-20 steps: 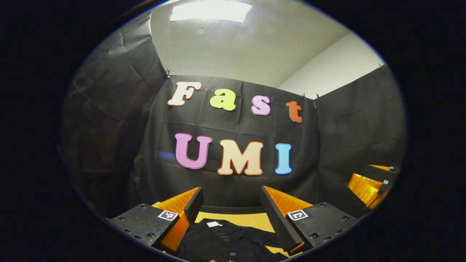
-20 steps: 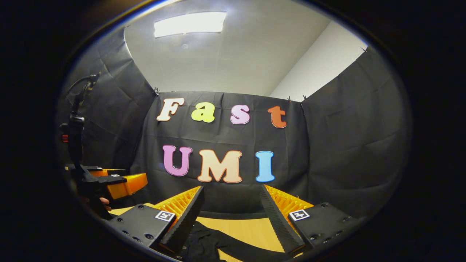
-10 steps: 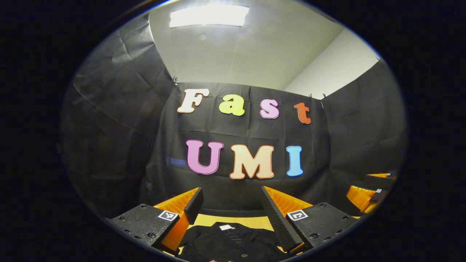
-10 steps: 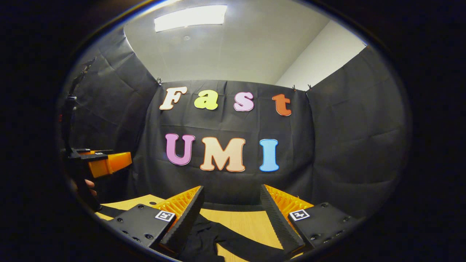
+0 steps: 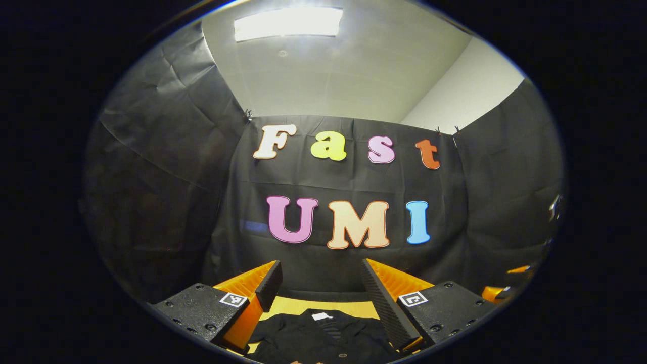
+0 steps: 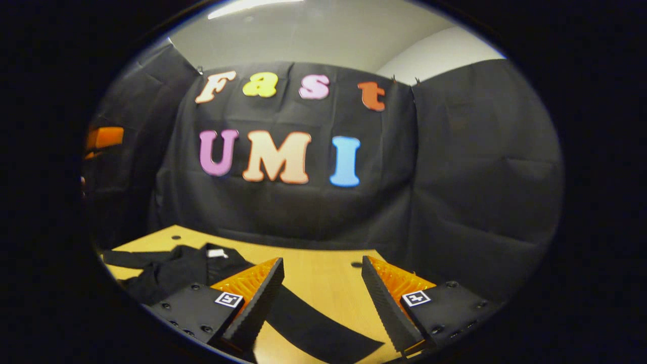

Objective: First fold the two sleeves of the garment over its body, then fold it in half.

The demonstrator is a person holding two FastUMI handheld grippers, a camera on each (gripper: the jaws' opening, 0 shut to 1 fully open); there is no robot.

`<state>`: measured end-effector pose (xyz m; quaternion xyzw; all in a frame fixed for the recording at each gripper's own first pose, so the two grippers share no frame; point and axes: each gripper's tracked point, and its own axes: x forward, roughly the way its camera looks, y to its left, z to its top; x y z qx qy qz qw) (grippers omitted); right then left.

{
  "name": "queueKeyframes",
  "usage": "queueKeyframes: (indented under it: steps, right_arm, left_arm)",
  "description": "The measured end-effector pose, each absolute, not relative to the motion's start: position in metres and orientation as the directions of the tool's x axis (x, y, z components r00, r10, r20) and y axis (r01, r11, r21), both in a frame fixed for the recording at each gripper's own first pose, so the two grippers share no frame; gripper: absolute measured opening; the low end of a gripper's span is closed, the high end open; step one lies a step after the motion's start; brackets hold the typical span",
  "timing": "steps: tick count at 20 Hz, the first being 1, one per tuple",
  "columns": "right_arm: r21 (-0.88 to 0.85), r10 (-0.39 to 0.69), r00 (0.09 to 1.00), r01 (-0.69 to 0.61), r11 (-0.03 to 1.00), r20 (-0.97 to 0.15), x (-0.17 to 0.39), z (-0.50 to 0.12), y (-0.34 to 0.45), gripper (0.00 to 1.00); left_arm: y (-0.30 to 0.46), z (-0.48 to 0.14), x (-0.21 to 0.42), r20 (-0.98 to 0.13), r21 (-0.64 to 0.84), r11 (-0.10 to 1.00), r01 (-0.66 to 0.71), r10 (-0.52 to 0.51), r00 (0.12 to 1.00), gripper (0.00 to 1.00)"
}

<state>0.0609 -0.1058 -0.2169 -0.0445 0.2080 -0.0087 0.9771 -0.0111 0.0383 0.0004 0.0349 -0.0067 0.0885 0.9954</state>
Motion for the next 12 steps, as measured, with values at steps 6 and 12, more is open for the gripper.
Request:
queueKeyframes:
  steps: [6, 12]
  right_arm:
    - [-0.075, -0.050, 0.724, -0.003, 0.997, -0.688, 0.035, -0.358, -0.156, 0.98]
    - [-0.022, -0.001, 0.565, -0.032, 0.999, -0.825, 0.037, -0.423, -0.163, 0.99]
  left_arm:
    - [0.018, -0.004, -0.007, 0.013, 0.082, 0.974, -0.210, 0.210, 0.978, 0.92]
    - [-0.005, -0.008, -0.009, 0.012, 0.098, 0.964, -0.245, 0.245, 0.969, 0.92]
